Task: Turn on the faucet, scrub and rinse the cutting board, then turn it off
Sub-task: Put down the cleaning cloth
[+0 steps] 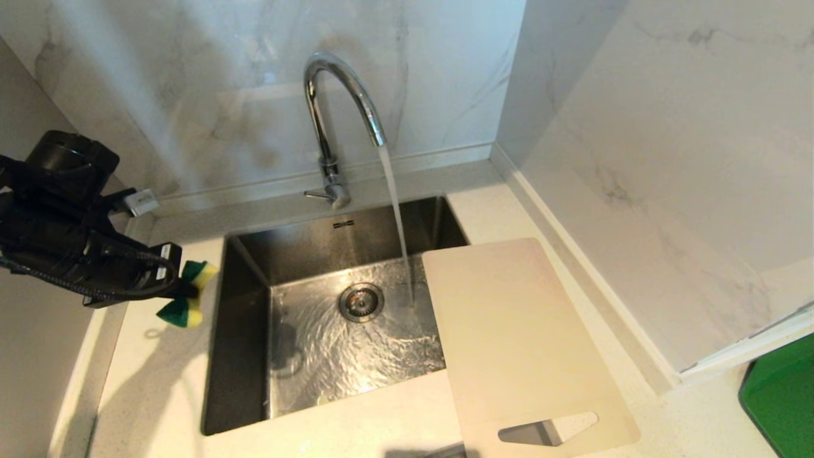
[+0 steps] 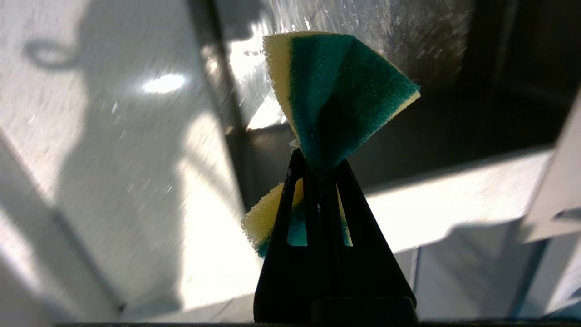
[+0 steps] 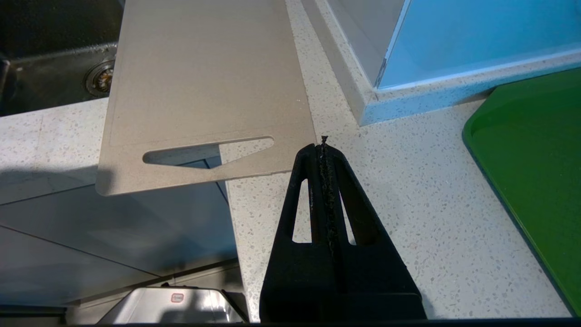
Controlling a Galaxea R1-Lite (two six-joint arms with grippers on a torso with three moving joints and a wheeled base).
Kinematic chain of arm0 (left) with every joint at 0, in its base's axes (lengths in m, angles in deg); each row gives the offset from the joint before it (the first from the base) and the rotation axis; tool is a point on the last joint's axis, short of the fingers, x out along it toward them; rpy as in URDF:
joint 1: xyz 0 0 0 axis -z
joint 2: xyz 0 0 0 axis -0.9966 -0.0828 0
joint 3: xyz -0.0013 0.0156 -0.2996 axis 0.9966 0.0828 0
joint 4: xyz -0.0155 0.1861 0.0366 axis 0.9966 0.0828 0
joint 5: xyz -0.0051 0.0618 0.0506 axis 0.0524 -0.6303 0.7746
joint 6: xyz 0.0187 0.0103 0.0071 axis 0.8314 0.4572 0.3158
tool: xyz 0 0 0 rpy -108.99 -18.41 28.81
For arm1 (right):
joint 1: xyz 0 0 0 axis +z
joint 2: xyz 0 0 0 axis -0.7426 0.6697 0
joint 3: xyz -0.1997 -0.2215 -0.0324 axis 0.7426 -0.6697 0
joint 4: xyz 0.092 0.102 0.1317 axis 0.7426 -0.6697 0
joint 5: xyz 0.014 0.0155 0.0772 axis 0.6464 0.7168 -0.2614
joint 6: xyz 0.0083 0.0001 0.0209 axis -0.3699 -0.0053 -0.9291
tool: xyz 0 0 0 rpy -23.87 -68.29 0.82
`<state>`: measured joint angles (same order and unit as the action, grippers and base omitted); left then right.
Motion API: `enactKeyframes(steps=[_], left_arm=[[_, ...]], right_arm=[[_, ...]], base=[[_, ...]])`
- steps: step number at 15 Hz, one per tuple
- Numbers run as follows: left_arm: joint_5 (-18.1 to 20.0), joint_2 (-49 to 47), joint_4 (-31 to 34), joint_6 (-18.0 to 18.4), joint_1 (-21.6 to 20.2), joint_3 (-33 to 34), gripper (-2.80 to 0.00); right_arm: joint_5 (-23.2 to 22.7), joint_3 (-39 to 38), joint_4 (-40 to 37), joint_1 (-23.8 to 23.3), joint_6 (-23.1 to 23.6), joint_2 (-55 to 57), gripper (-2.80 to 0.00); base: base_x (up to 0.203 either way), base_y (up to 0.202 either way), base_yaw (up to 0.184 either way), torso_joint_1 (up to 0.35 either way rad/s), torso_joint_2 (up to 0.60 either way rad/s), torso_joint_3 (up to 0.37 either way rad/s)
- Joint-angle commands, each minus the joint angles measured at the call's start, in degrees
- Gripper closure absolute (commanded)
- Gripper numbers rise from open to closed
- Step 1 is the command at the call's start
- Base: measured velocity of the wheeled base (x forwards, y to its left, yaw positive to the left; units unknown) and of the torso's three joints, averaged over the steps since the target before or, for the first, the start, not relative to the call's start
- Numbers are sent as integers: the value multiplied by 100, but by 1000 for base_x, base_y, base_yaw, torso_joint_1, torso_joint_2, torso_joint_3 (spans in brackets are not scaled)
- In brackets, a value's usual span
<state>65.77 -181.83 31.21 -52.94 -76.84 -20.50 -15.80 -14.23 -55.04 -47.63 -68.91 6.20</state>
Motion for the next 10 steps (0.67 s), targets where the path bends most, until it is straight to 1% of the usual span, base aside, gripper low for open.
enactKeyframes(steps=[1,5,10], left_arm=[[-12,12,188,85,-133,149,0],[50,28,132,131,-495,1004,0],[60,238,-563,140,-623,2214,0]], right_arm=[[-2,-9,1,2,0,0,0],[-2,-1,1,2,0,0,0],[-2,-8,3,2,-9,0,0]], base=[[0,0,0,0,0,0],[0,0,0,0,0,0],[0,0,0,0,0,0]])
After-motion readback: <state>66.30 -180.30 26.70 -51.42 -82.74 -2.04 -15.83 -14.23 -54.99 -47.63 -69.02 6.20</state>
